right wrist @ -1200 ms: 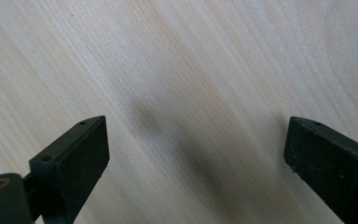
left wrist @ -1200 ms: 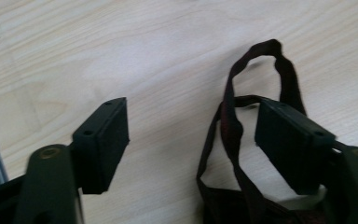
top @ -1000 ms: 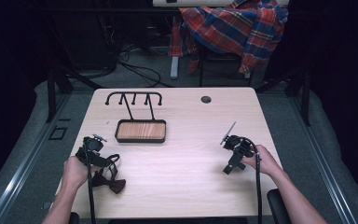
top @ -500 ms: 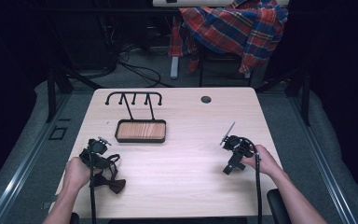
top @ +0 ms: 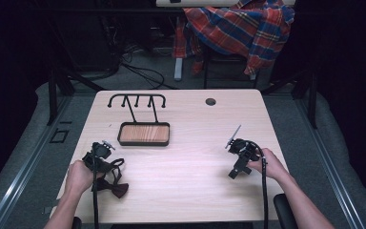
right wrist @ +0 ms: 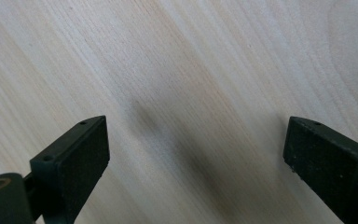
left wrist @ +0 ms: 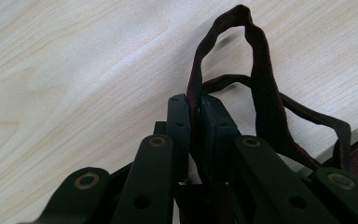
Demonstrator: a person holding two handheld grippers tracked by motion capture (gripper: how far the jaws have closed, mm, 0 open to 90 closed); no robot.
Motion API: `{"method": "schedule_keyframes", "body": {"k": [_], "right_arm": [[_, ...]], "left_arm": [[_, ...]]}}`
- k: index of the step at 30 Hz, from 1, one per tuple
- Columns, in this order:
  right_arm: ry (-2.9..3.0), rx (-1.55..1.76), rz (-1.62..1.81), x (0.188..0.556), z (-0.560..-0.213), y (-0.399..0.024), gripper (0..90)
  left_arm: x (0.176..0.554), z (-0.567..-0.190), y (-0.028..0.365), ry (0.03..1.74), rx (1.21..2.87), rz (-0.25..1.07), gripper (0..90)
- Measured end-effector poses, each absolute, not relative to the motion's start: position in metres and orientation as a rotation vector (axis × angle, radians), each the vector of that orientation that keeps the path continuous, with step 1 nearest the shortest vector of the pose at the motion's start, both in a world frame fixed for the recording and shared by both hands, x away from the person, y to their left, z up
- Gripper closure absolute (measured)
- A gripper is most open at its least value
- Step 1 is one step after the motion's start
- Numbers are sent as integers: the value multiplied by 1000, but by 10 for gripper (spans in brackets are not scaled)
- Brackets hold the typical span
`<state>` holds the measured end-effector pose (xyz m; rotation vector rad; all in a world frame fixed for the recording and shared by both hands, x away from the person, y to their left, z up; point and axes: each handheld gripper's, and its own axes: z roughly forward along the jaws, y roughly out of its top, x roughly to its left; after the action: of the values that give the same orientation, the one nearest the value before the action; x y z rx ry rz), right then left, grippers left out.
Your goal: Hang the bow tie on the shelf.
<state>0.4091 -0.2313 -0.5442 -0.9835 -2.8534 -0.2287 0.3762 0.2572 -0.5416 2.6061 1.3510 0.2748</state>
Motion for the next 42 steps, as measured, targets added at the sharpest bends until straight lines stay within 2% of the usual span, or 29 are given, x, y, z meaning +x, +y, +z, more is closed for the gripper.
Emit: {"method": "schedule_keyframes", "body": {"k": [11,28,42], "right_arm": [[-2852,-985,-231,409,-544,-232,67],[-2851,-993,-239,409,-545,-232,67],[-2853,-989,-232,409,-545,-233,66]], "left_arm": [[376,-542,259,1365,2601,252,876],[364,-518,265,1336,2486,409,882],[356,-501,270,1329,2401,488,885]]}}
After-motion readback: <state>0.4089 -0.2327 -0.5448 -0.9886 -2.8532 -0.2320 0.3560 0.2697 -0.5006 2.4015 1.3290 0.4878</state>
